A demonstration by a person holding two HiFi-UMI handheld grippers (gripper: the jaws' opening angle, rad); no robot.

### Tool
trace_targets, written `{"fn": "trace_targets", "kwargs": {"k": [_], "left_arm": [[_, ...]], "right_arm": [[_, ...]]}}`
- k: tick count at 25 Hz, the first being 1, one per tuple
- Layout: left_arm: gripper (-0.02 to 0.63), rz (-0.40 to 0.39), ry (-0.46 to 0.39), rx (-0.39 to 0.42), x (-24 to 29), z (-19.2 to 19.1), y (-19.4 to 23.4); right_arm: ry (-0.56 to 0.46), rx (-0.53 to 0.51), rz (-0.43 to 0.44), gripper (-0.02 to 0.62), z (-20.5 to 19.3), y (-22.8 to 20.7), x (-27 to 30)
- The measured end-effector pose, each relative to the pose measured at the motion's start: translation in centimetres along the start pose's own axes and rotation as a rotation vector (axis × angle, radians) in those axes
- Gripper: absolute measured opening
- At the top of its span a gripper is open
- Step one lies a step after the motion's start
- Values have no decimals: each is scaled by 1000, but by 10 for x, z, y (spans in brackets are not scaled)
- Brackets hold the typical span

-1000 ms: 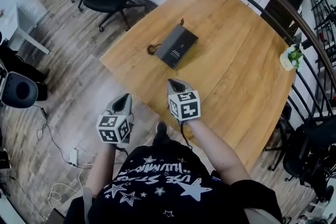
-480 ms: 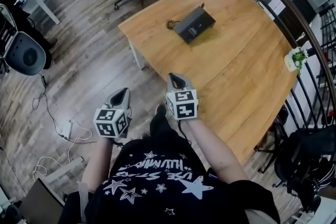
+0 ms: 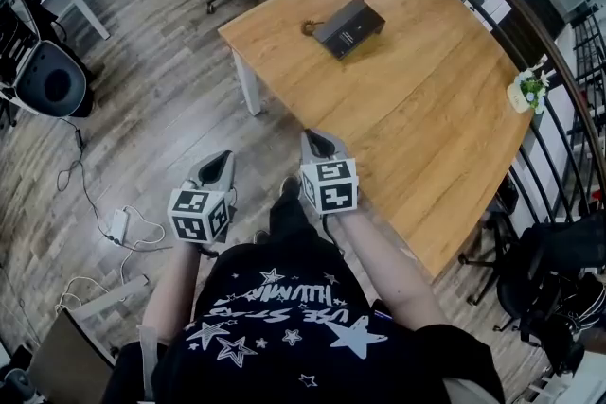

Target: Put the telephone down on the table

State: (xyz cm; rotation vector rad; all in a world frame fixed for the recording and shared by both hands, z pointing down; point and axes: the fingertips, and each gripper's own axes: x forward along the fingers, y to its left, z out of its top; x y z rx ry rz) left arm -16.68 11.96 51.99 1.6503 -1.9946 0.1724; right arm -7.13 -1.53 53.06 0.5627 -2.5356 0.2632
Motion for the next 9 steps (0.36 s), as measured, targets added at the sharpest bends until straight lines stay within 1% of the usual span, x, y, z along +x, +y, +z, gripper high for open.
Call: {"fn": "trace_targets", "kwargs": {"k": [3, 9], "left_arm": [[2, 4, -8, -15, -6, -4, 1], [2, 3, -14, -16, -18, -8, -5]], "right_arm": [[-1, -9, 4, -3, -3, 4, -5], [-5, -25, 3, -3, -1, 8, -16]]}}
